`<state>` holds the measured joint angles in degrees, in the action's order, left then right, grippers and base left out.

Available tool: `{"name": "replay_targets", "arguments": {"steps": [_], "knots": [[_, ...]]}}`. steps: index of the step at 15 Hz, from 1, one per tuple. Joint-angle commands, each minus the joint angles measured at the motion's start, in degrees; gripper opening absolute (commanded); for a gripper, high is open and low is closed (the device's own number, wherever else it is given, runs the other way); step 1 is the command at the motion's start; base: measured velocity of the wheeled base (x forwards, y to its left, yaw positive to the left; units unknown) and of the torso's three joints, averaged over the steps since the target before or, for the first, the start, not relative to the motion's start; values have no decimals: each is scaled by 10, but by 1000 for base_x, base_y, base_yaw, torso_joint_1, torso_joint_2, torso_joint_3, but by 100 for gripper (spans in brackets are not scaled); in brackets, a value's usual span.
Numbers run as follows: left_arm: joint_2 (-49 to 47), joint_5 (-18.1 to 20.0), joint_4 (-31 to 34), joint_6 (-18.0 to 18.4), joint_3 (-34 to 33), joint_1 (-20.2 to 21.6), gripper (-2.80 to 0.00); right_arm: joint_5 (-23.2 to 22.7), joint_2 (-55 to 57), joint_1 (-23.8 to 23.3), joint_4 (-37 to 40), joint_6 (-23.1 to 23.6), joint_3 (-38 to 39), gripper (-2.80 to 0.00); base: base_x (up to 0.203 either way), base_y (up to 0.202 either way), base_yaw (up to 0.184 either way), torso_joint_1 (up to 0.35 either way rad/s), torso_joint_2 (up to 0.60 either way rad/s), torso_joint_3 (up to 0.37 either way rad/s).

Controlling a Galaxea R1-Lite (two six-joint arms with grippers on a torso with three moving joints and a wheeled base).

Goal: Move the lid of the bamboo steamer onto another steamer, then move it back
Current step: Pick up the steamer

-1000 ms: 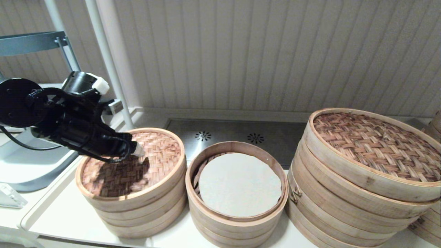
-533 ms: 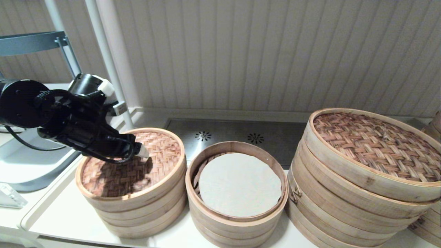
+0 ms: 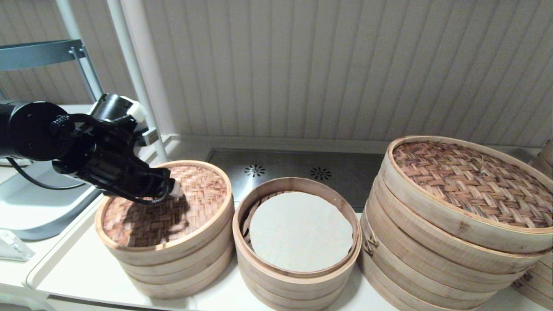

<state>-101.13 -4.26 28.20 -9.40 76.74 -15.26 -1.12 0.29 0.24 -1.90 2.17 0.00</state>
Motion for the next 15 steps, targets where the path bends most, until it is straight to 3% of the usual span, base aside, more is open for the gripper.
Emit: {"name": "replay_targets", "arguments": {"steps": [1,15], "knots": [[0,0,2,-1,1,-3,-280,0,0,0,0,0,14,-280,0,0,0,0,0,0],[6,0,-11,-12,9,-6,-280,0,0,0,0,0,14,-280,0,0,0,0,0,0]]}}
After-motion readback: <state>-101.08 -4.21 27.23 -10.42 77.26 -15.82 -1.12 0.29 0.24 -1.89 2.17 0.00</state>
